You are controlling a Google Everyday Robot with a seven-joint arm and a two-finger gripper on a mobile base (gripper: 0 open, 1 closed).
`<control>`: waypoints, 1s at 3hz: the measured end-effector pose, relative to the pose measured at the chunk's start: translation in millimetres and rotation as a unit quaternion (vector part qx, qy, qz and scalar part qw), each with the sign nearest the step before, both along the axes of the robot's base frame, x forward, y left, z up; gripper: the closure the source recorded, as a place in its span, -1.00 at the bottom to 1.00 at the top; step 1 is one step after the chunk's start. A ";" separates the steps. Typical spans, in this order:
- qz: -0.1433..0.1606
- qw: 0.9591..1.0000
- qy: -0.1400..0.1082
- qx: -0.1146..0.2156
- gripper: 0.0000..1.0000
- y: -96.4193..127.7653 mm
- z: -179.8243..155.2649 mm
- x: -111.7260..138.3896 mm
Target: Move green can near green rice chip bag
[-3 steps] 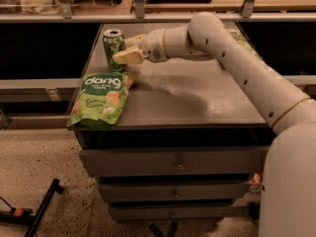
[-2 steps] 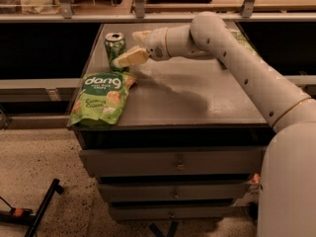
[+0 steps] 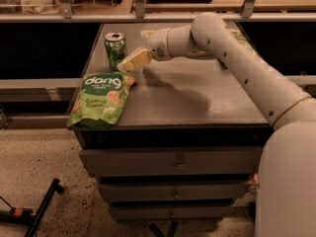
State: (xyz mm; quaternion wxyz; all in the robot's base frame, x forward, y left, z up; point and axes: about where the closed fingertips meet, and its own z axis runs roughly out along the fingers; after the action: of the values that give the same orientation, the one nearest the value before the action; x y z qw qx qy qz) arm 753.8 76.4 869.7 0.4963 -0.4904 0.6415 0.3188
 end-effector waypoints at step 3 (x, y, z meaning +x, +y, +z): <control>-0.012 0.996 -0.068 0.054 -1.00 -21.3 66.4 -38.6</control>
Offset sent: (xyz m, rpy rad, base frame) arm -0.0355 -0.0192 0.0813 0.1969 -0.1676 0.0355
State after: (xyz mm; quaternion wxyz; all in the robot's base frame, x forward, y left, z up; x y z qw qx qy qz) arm 715.2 55.1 936.2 0.5684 -0.4761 0.5936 0.3130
